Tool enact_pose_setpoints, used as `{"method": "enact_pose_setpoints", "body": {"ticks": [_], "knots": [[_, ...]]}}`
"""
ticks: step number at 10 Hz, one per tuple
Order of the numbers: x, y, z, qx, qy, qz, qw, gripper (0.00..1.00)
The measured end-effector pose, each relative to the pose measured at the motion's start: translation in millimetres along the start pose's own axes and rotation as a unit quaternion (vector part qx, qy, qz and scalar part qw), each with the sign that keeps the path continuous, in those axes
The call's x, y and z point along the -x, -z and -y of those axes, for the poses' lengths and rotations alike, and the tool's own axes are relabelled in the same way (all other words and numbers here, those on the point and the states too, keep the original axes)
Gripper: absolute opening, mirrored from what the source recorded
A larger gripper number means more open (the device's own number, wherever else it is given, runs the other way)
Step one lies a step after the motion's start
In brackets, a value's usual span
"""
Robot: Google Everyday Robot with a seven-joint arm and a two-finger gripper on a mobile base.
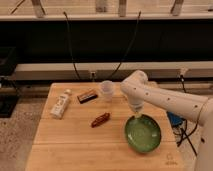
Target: Drag the ceramic bowl in a circle
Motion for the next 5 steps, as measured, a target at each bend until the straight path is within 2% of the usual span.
{"method": "enact_pose_setpoints", "body": {"ticks": [2, 5], "knots": [[24, 4, -8, 0.005, 0.013, 0.016, 0.9998, 0.0], [68, 9, -1, 0.006, 0.049, 0.041, 0.9979, 0.0]]}}
